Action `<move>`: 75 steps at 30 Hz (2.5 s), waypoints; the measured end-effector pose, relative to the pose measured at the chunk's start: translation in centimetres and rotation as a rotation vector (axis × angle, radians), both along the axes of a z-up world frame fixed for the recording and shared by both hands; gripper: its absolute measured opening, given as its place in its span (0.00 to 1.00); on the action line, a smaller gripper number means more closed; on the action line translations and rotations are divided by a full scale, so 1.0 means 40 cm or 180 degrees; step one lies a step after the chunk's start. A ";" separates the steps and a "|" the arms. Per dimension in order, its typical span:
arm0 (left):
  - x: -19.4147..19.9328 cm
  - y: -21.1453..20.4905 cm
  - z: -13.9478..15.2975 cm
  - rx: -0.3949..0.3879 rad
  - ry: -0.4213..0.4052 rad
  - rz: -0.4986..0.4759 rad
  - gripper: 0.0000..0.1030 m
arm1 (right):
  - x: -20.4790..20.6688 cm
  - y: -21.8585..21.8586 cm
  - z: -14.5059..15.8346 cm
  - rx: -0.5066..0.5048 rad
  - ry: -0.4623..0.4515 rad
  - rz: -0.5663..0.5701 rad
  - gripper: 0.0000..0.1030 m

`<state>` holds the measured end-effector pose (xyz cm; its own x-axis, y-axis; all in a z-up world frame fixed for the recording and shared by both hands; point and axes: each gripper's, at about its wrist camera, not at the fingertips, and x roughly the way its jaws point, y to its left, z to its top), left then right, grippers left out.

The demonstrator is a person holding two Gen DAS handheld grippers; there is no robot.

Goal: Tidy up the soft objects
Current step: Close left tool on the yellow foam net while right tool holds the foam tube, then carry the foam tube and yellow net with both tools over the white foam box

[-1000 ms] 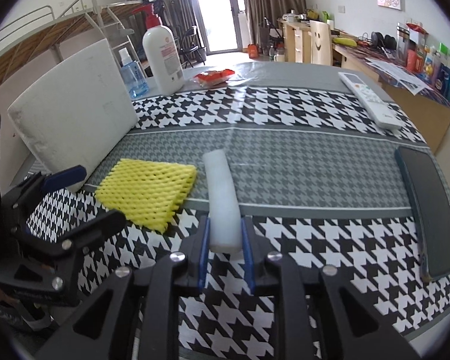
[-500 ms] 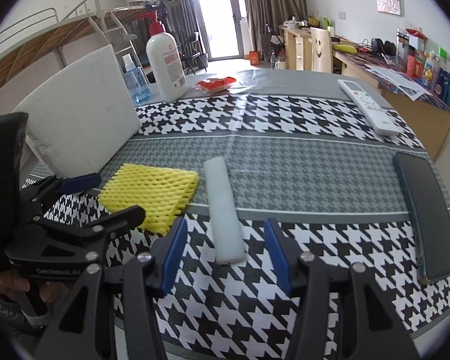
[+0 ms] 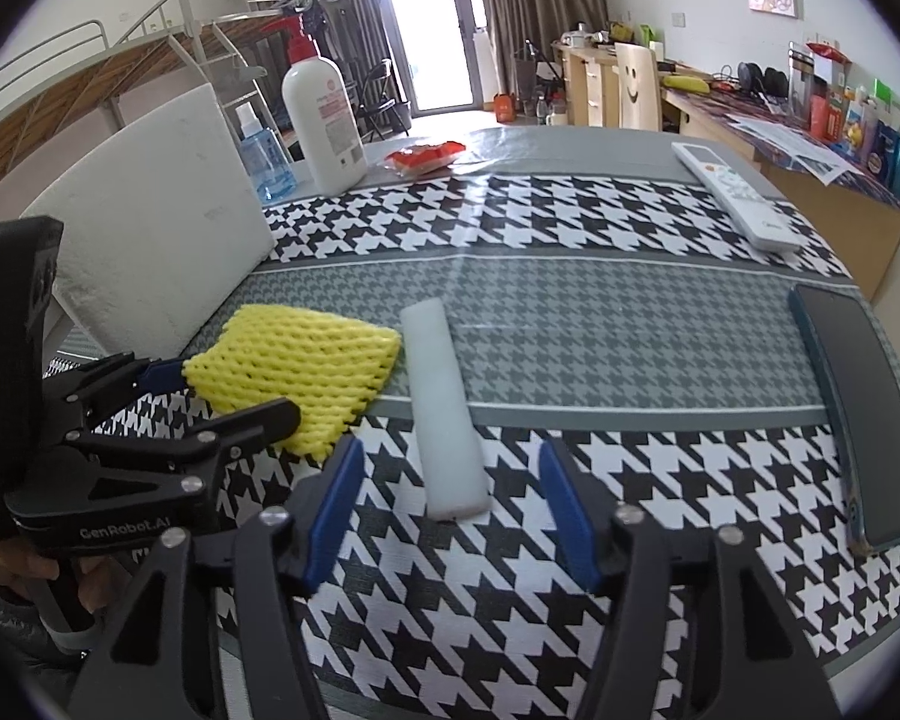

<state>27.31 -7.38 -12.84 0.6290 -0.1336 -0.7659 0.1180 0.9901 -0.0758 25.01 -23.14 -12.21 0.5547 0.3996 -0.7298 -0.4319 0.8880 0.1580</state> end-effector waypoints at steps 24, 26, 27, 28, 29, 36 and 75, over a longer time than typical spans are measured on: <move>-0.075 0.024 0.080 -0.0159 -0.0428 -0.0017 0.18 | 0.011 0.025 0.000 -0.0062 -0.0020 0.0061 0.64; -0.080 0.027 0.084 -0.0132 -0.0463 0.0011 0.18 | 0.016 0.029 -0.002 -0.0095 -0.0013 0.0052 0.64; -0.083 0.031 0.085 -0.0124 -0.0472 0.0027 0.18 | 0.018 0.030 -0.003 -0.0114 -0.0016 0.0047 0.64; -0.084 0.033 0.085 -0.0113 -0.0478 0.0042 0.18 | 0.019 0.031 -0.004 -0.0139 -0.0026 0.0036 0.64; -0.087 0.034 0.086 -0.0098 -0.0479 0.0059 0.18 | 0.020 0.032 -0.006 -0.0167 -0.0028 0.0028 0.63; -0.100 0.043 0.088 -0.0087 -0.0489 0.0076 0.18 | 0.026 0.034 -0.009 -0.0237 -0.0037 0.0001 0.43; -0.134 0.056 0.149 0.0007 -0.0684 -0.0072 0.18 | -0.044 0.020 0.092 0.0201 -0.0251 -0.0261 0.17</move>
<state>21.95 -5.13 -6.89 0.7747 -0.1480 -0.6148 0.1533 0.9872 -0.0444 23.26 -22.33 -8.53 0.6420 0.3943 -0.6576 -0.3715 0.9102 0.1831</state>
